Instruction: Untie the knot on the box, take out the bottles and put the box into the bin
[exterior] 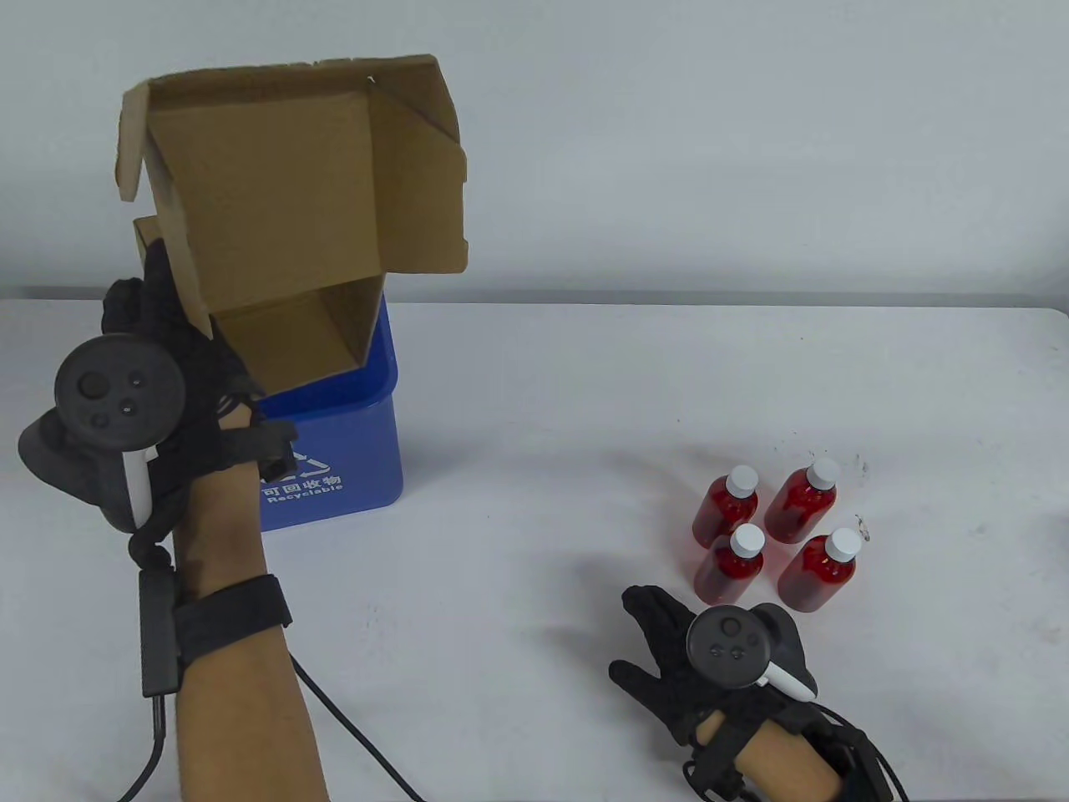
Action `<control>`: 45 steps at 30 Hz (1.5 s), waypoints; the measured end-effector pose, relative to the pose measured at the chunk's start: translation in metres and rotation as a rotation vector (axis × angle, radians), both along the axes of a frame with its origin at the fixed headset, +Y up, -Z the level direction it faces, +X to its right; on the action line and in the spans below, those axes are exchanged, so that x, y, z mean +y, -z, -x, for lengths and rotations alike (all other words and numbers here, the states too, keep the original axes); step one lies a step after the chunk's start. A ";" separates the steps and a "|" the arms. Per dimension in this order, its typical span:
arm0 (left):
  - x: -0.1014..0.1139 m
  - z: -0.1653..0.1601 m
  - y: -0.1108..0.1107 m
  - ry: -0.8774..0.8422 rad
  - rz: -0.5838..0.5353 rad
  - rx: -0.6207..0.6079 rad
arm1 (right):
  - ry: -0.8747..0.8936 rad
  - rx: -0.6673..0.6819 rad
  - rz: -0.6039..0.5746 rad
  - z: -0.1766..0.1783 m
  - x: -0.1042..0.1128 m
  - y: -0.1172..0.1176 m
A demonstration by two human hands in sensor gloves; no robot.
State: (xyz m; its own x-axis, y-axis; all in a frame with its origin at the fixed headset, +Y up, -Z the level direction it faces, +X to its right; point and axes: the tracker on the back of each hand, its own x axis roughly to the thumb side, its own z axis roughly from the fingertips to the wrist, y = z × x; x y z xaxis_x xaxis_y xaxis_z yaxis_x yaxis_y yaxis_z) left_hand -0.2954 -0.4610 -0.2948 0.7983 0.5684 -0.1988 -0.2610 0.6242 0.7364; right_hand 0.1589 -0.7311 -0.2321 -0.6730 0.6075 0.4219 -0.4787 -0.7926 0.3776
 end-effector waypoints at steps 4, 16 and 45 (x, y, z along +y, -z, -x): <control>-0.007 0.003 0.003 0.004 0.032 0.018 | -0.002 0.002 0.005 0.001 0.000 0.000; -0.030 0.014 0.017 -0.190 0.156 -0.009 | -0.013 0.001 0.028 0.001 -0.001 -0.001; -0.054 -0.023 0.008 -0.115 0.290 -0.234 | -0.027 0.015 0.022 0.002 0.001 -0.002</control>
